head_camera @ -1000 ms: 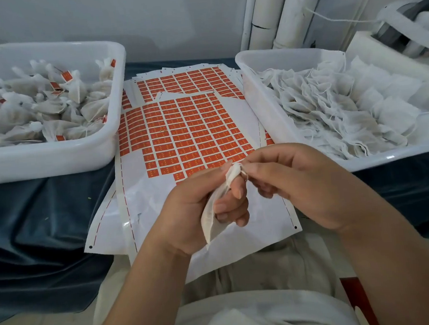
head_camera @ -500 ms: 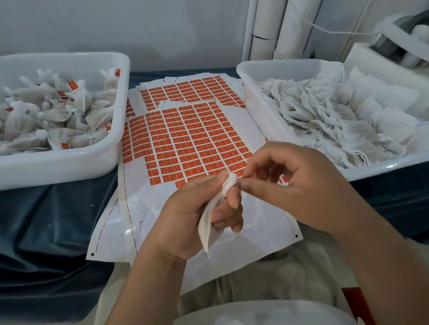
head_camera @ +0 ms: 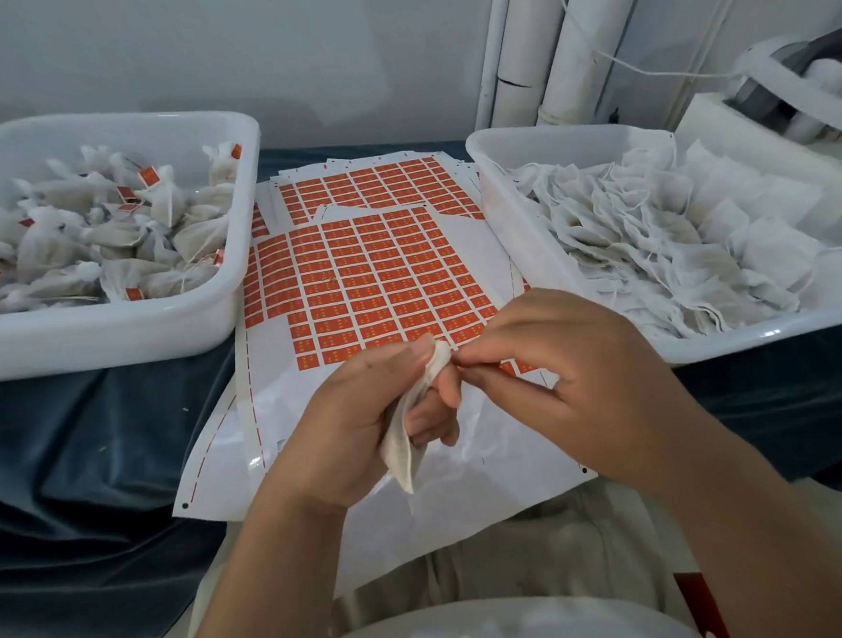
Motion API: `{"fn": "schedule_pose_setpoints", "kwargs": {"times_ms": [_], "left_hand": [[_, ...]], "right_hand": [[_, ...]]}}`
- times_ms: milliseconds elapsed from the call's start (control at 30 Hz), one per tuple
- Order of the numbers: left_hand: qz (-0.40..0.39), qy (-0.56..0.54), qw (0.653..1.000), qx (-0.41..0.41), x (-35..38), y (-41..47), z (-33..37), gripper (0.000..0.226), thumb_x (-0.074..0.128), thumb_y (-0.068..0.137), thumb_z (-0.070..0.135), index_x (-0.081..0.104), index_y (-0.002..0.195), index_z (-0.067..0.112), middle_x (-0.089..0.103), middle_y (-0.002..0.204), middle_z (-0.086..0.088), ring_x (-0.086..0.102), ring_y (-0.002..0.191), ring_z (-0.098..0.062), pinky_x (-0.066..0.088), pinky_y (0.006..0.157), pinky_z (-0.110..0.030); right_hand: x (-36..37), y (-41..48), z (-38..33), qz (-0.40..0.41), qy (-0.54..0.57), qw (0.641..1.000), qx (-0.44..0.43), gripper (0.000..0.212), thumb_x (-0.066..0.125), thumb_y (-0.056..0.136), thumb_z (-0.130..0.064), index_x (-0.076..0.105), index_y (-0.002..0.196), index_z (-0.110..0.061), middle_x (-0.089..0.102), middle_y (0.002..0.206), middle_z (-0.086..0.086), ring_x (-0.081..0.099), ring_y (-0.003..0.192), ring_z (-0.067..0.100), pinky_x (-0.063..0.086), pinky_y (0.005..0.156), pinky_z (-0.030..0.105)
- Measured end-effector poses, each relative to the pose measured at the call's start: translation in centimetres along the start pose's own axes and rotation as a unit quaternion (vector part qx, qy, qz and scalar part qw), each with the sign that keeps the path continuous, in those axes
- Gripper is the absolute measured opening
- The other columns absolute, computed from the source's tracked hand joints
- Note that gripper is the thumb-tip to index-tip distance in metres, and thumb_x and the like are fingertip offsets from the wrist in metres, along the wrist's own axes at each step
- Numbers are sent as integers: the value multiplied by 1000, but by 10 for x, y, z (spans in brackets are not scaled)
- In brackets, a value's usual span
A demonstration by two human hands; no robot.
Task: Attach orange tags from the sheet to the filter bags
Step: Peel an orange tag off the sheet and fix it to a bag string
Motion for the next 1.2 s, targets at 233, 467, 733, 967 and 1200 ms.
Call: {"fn": "schedule_pose_setpoints", "kwargs": {"times_ms": [233, 467, 733, 967, 1200], "left_hand": [[0, 31, 999, -13, 3, -3, 5, 42, 46, 105, 41, 72, 79, 21, 56, 64, 3, 53, 60, -13, 52, 74, -34], [91, 218, 970, -49, -9, -7, 15, 42, 50, 99, 62, 77, 80, 36, 66, 70, 6, 66, 70, -14, 54, 72, -19], [187, 231, 955, 11, -5, -5, 28, 36, 49, 89, 58, 75, 82, 34, 76, 78, 11, 72, 69, -11, 53, 61, -11], [181, 204, 962, -2, -3, -4, 26, 28, 49, 91, 52, 65, 111, 42, 73, 82, 7, 72, 76, -12, 56, 68, -14], [199, 234, 952, 4, -5, -7, 31, 36, 57, 77, 67, 74, 102, 47, 72, 91, 20, 70, 87, -3, 49, 63, -6]], "right_hand": [[2, -2, -5, 20, -49, 998, -27, 14, 69, 98, -21, 80, 99, -12, 73, 91, -3, 64, 85, 13, 51, 80, 27], [-5, -3, 10, 19, -44, 995, 89, 15, 64, 91, -32, 76, 87, -23, 69, 84, -13, 65, 78, 9, 53, 68, 27], [22, -14, 46, -111, 199, 941, 249, 12, 67, 96, -30, 76, 88, -34, 72, 86, -15, 68, 82, 7, 54, 71, 17], [35, -18, 54, -115, 353, 884, 285, 12, 66, 88, -34, 77, 86, -29, 69, 78, -9, 62, 72, 3, 53, 72, 19], [45, -23, 65, -99, 406, 849, 324, 29, 67, 76, -50, 79, 89, -27, 68, 77, -1, 61, 74, 15, 50, 75, 29]]}}
Point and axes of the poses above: each hand's wrist, its own y-axis towards the middle knuckle, its own x-axis out of the palm, z = x × y, the point moved 10 cm from there along y, towards the middle knuckle
